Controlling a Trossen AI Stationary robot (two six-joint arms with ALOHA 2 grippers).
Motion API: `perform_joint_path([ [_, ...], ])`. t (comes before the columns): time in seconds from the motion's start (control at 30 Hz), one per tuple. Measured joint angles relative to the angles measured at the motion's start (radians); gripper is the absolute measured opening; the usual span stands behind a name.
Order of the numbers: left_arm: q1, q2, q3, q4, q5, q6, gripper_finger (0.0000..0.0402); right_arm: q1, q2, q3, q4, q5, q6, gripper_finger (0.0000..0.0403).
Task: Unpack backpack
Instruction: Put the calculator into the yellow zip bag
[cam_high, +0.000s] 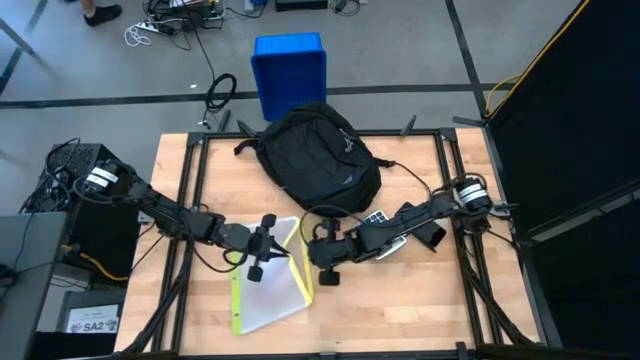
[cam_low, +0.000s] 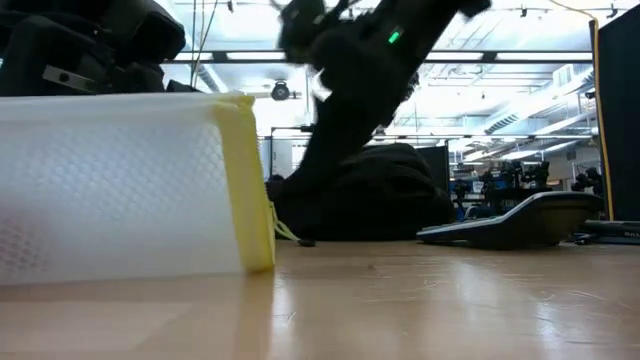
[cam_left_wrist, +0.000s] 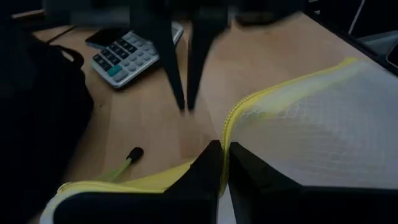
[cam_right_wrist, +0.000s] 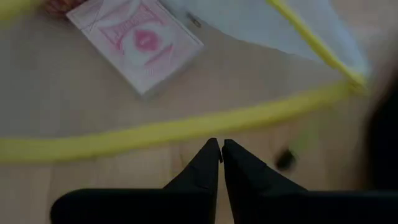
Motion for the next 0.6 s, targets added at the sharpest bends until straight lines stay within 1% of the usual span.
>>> perform_joint_path([
  [0.17,0.001,0.0,0.0,0.004,0.0,-0.001,0.0,0.061,-0.072,0.0,-0.18,0.04,0.023,0.0],
  [0.33,0.001,0.0,0.0,0.005,0.0,-0.002,0.0,0.124,-0.126,0.0,-0.419,0.046,0.184,0.0],
  [0.43,0.001,0.0,0.0,0.015,0.0,-0.002,0.0,0.167,-0.149,0.0,-0.559,0.046,0.245,0.0001],
  [0.53,0.001,0.0,0.0,0.019,0.0,-0.003,0.0,0.211,-0.154,0.0,-0.644,0.045,0.277,0.0009],
  [0.6,0.001,0.0,0.0,0.019,0.0,-0.003,0.0,0.241,-0.154,-0.002,-0.66,0.036,0.264,0.0024],
])
